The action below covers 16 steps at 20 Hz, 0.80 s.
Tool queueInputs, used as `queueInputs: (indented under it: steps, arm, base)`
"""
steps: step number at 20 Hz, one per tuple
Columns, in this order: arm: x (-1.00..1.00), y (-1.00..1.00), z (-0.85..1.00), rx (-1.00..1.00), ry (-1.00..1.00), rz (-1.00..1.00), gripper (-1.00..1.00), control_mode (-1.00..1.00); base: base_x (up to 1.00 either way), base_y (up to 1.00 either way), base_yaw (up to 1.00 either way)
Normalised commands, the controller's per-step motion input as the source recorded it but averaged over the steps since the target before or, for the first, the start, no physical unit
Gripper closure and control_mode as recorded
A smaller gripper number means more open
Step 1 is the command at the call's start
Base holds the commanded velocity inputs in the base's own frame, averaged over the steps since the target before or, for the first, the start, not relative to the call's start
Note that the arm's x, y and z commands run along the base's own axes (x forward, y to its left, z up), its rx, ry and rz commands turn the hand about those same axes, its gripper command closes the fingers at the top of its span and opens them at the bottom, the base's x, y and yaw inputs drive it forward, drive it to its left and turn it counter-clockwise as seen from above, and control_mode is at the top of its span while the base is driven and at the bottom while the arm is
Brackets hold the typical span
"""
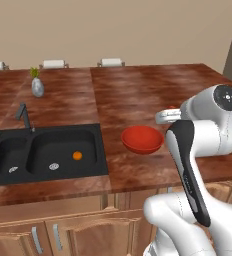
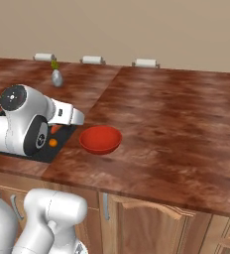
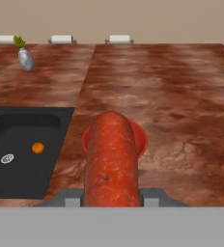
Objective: Pick the carrots from the cabinet and place them in one bowl. Pick the tangerine from the sink and place it in the other bowl.
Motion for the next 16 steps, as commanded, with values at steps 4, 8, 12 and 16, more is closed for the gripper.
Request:
queueInputs:
  steps: [4, 8, 12, 16]
  arm:
    - [0.00, 0.00, 0.00, 0.00, 0.00, 0.00, 1.00, 1.00]
    - [0.00, 0.00, 0.00, 0.00, 0.00, 0.00, 1.00, 1.00]
    - [0.00, 0.00, 0.00, 0.00, 0.00, 0.00, 1.00, 1.00]
    - [0.00, 0.00, 0.00, 0.00, 0.00, 0.00, 1.00, 1.00]
  base:
    - [0.11, 0.08, -0.02]
    - [0.00, 0.00, 0.00]
    - [0.00, 0.00, 0.00]
    - [0.00, 0.00, 0.00]
